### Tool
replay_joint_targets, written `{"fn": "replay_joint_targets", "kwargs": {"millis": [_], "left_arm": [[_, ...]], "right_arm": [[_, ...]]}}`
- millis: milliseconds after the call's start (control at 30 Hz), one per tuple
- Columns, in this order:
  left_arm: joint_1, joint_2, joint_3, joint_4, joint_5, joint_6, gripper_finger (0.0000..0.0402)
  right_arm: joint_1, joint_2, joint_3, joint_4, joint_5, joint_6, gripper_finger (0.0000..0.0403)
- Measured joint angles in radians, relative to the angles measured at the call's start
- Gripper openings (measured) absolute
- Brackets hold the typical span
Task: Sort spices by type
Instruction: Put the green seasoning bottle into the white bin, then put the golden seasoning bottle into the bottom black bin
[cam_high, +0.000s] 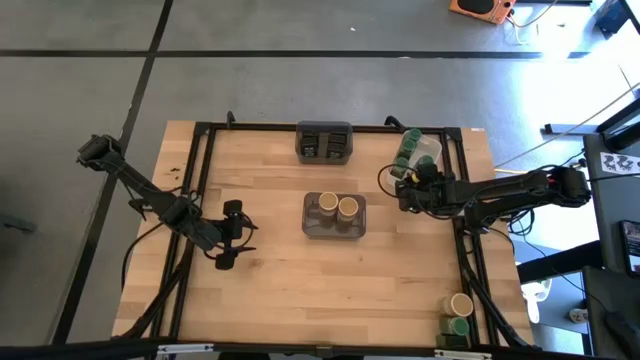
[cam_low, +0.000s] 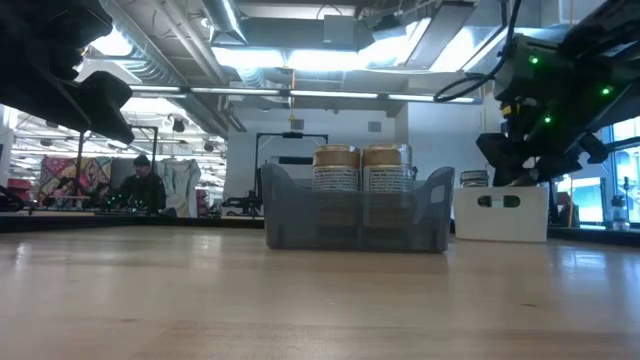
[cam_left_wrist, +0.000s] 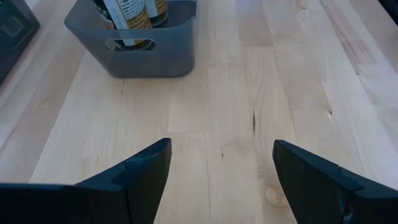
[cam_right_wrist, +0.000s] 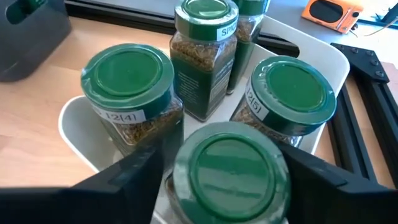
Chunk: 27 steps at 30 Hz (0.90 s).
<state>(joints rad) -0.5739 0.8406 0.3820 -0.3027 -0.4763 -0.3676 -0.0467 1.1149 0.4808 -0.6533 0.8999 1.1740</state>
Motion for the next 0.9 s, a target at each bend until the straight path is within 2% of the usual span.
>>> {"fn": "replay_joint_targets", "kwargs": {"millis": [167, 367, 567, 733, 900], "left_arm": [[0.000, 0.000, 0.000, 0.000, 0.000, 0.000, 0.0278], [0.000, 0.000, 0.000, 0.000, 0.000, 0.009, 0.0278], [0.000, 0.000, 0.000, 0.000, 0.000, 0.003, 0.0278], [0.000, 0.000, 0.000, 0.005, 0.000, -0.009, 0.0278], [0.000, 0.000, 0.000, 0.007, 0.000, -0.011, 0.0278]], "right_arm": [[0.000, 0.000, 0.047, -0.062, -0.006, -0.027, 0.0305], [0.001, 0.000, 0.251, -0.225, -0.032, -0.151, 0.0319], [0.043, 0.000, 0.431, -0.259, -0.235, -0.288, 0.0321], [0.148, 0.000, 0.497, -0.254, -0.411, -0.275, 0.0321], [0.249, 0.000, 0.507, -0.255, -0.567, -0.230, 0.0321]]}}
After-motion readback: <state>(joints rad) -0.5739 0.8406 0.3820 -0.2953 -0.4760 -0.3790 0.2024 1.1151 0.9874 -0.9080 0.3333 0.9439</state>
